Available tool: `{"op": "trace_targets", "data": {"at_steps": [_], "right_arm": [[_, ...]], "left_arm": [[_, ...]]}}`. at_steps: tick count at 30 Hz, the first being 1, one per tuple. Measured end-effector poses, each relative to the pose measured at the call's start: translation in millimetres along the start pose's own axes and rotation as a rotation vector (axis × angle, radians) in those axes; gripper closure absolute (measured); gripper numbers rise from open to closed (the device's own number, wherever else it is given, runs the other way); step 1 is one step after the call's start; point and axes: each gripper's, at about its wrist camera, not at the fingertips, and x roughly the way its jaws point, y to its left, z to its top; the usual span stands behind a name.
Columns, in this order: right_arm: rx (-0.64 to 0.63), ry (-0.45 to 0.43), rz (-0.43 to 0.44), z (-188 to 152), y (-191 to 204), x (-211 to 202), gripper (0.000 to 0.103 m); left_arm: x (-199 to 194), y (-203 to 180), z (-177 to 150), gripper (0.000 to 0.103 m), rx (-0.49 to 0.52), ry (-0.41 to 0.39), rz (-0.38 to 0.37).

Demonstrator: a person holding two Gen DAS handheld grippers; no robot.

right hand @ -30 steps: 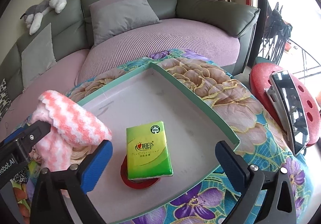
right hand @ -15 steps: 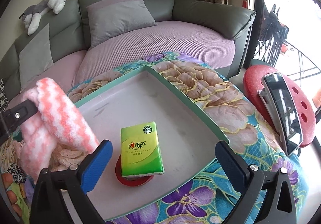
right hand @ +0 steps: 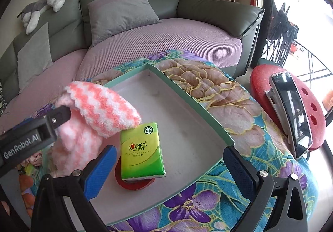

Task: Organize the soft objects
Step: 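Open the left tool and release the striped towel into the tray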

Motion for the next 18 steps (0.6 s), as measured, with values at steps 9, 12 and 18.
{"op": "trace_targets", "data": {"at_steps": [9, 12, 18], "right_arm": [[-0.02, 0.03, -0.001, -3.4, 3.0, 5.0, 0.0], [-0.02, 0.036, -0.002, -3.8, 3.3, 5.6, 0.0], [-0.023, 0.056, -0.001, -5.2, 2.4, 7.6, 0.0]], "left_arm": [[11.3, 10.6, -19.9, 0.007, -0.008, 0.072, 0.023], [6.7, 15.5, -24.1, 0.007, -0.017, 0.077, 0.029], [-11.5, 31.6, -24.9, 0.007, -0.043, 0.05, 0.064]]}}
